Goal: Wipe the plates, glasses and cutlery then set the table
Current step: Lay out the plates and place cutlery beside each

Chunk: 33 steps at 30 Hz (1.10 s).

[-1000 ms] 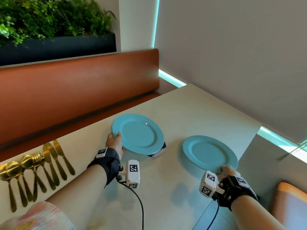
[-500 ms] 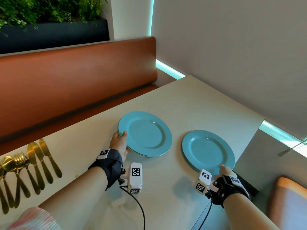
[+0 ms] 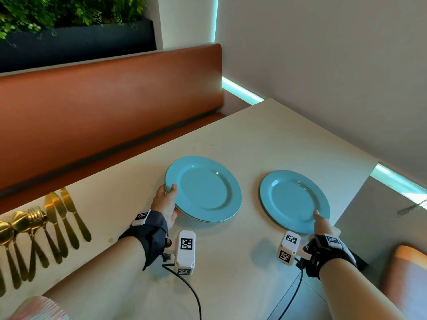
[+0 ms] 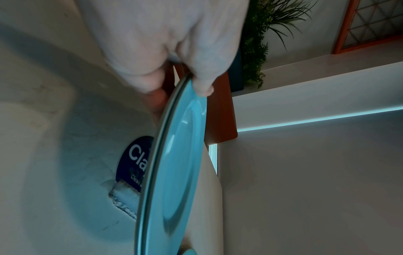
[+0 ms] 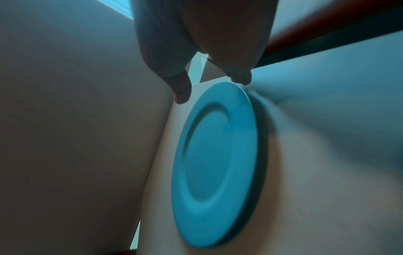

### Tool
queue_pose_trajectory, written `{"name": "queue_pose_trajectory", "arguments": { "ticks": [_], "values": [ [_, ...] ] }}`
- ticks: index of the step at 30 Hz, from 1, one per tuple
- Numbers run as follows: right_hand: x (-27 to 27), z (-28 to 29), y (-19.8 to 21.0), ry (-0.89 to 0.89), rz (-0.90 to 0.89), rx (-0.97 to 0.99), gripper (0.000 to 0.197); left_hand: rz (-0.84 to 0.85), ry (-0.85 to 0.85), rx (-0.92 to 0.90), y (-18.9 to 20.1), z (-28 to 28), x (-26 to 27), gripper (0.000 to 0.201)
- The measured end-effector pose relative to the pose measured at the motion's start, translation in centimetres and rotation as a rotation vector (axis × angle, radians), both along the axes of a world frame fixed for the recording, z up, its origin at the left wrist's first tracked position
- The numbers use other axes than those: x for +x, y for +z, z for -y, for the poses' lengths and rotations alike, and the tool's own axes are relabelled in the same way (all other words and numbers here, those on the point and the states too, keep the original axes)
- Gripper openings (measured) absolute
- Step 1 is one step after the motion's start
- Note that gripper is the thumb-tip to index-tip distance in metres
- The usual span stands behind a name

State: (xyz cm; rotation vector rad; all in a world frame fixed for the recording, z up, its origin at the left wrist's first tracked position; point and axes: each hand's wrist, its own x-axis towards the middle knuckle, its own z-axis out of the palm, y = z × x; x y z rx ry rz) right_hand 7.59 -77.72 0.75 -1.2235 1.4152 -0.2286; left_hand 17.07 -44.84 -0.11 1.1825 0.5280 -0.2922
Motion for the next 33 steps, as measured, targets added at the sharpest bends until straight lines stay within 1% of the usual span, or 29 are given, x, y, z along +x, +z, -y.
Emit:
{"name": "queue_pose_trajectory", "arguments": {
  "ticks": [1, 2, 3, 4, 5, 7, 9, 10, 11, 13, 14, 16, 17, 18, 20, 22, 24, 25, 27, 29, 30, 33],
  "values": [
    [-0.2, -0.2, 0.1, -0.016, -0.006, -0.008, 0.049, -0.004, -0.003, -0.004, 0.1, -0.1, -0.2, 0.035],
    [-0.5, -0.4, -0.1, -0.023, -0.027, -0.056, 0.059, -0.007, -0.009, -0.006, 0.2, -0.2, -0.5, 0.035],
    [-0.8, -0.8, 0.0, -0.025, -0.039, -0.11, 0.065, -0.007, -0.02, -0.008, 0.2, -0.2, -0.9, 0.036],
    [-1.2, -1.4, -0.1, 0.01, -0.053, -0.148, 0.064, -0.006, -0.034, -0.011, 0.3, -0.2, -1.3, 0.035],
    [-1.4, -2.2, -0.4, 0.053, -0.053, -0.169, 0.059, -0.008, -0.048, -0.014, 0.4, -0.3, -1.8, 0.034],
    [-2.0, -5.0, -0.9, 0.172, 0.021, -0.133, 0.045, -0.017, -0.09, -0.01, 0.6, -0.4, -3.1, 0.032],
    [-2.8, -8.4, -1.5, 0.289, 0.133, -0.011, 0.029, -0.025, -0.146, 0.003, 0.8, -0.7, -4.7, 0.03],
    [-3.3, -10.2, -1.7, 0.336, 0.159, 0.046, 0.024, -0.027, -0.175, 0.017, 0.9, -0.9, -5.7, 0.028],
    [-3.9, -11.7, -1.7, 0.374, 0.173, 0.097, 0.025, -0.03, -0.2, 0.039, 0.9, -1.2, -6.8, 0.025],
    [-5.3, -14.1, -1.9, 0.403, 0.175, 0.13, 0.029, -0.041, -0.225, 0.085, 0.9, -1.9, -8.8, 0.021],
    [-6.2, -15.0, -1.9, 0.396, 0.165, 0.122, 0.026, -0.048, -0.23, 0.099, 0.9, -2.5, -9.9, 0.021],
    [-7.8, -16.0, -2.0, 0.402, 0.131, 0.092, 0.011, -0.054, -0.229, 0.113, 1.0, -3.5, -11.6, 0.02],
    [-8.8, -16.5, -1.9, 0.418, 0.112, 0.071, 0.009, -0.055, -0.22, 0.123, 1.1, -4.3, -12.6, 0.02],
    [-9.5, -16.8, -1.8, 0.438, 0.092, 0.047, 0.012, -0.06, -0.21, 0.134, 1.2, -4.9, -13.2, 0.02],
    [-11.0, -17.5, -1.2, 0.443, 0.086, 0.035, 0.016, -0.051, -0.184, 0.156, 1.4, -6.4, -14.5, 0.024],
    [-12.3, -18.2, -0.8, 0.445, 0.1, 0.062, 0.019, -0.031, -0.149, 0.202, 1.9, -7.8, -15.3, 0.031],
    [-13.3, -18.7, -0.4, 0.38, 0.146, 0.124, 0.009, -0.012, -0.088, 0.256, 2.6, -9.4, -15.7, 0.036],
    [-13.7, -19.0, -0.4, 0.327, 0.174, 0.157, 0.01, -0.001, -0.052, 0.276, 3.1, -10.2, -15.8, 0.038],
    [-14.6, -19.1, -0.5, 0.283, 0.206, 0.194, 0.011, 0.033, 0.017, 0.322, 4.0, -11.8, -15.8, 0.04],
    [-15.3, -19.3, -0.7, 0.241, 0.222, 0.208, 0.029, 0.065, 0.062, 0.365, 5.1, -13.2, -15.8, 0.04],
    [-15.5, -19.5, -0.9, 0.218, 0.231, 0.214, 0.034, 0.079, 0.081, 0.382, 5.5, -13.8, -15.7, 0.041],
    [-16.3, -20.0, -1.5, 0.192, 0.202, 0.185, 0.036, 0.093, 0.146, 0.401, 6.6, -15.2, -15.5, 0.042]
  ]
}}
